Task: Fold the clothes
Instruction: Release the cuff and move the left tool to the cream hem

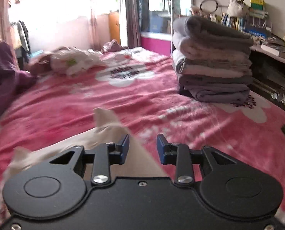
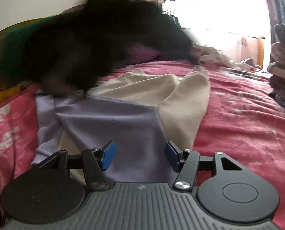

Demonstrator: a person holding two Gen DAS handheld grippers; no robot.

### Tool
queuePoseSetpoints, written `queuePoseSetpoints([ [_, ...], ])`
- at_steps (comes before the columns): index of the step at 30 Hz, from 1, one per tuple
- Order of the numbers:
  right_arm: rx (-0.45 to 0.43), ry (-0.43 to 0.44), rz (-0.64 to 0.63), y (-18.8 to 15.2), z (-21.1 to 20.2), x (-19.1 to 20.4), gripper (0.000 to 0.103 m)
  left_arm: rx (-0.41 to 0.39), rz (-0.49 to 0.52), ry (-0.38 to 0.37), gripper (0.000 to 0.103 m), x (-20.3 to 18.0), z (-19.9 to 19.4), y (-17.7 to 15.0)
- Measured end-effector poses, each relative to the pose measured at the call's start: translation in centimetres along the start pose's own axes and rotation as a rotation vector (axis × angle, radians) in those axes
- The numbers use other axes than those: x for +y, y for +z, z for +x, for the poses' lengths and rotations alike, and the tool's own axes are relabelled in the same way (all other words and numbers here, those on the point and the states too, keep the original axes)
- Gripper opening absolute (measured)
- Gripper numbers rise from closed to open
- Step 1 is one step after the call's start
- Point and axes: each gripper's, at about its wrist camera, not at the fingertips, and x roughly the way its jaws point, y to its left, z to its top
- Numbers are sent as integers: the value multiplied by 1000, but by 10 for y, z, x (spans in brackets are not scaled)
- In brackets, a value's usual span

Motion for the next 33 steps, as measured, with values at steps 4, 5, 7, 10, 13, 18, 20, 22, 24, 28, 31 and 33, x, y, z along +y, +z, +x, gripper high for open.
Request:
queuePoseSetpoints([
  [4,27,30,-10,-2,4,2,59,148,-170,21,27,39,59,1],
  [5,34,37,-6,-3,6,2,60,178,-258,9,21,55,70,-3],
  [7,44,46,2,-4,9,0,60,169,-402,-42,19,76,71,-4],
  [10,43,55,14,-6,9,-2,60,125,-423,-50,18,81,59,4],
  [13,43,56,13,-7,9,-1,60,96,-388,-36,18,75,61,17],
  [18,43,57,12,-7,9,-1,61,201,-423,29,18,88,102,19],
  [20,42,57,12,-7,10,-1,61,197,-462,17,18,96,101,22],
  [22,41,61,16,-7,10,-2,61,165,-433,29,18,95,90,29],
  [24,39,64,19,-7,10,-3,61,124,-416,35,19,96,71,30],
  [28,35,66,23,-7,9,-4,61,75,-408,34,24,99,25,19],
  [31,27,63,19,-7,7,-3,60,51,-419,52,37,108,-23,1],
  [33,18,59,16,-7,5,-2,60,35,-422,67,45,115,-58,-13],
])
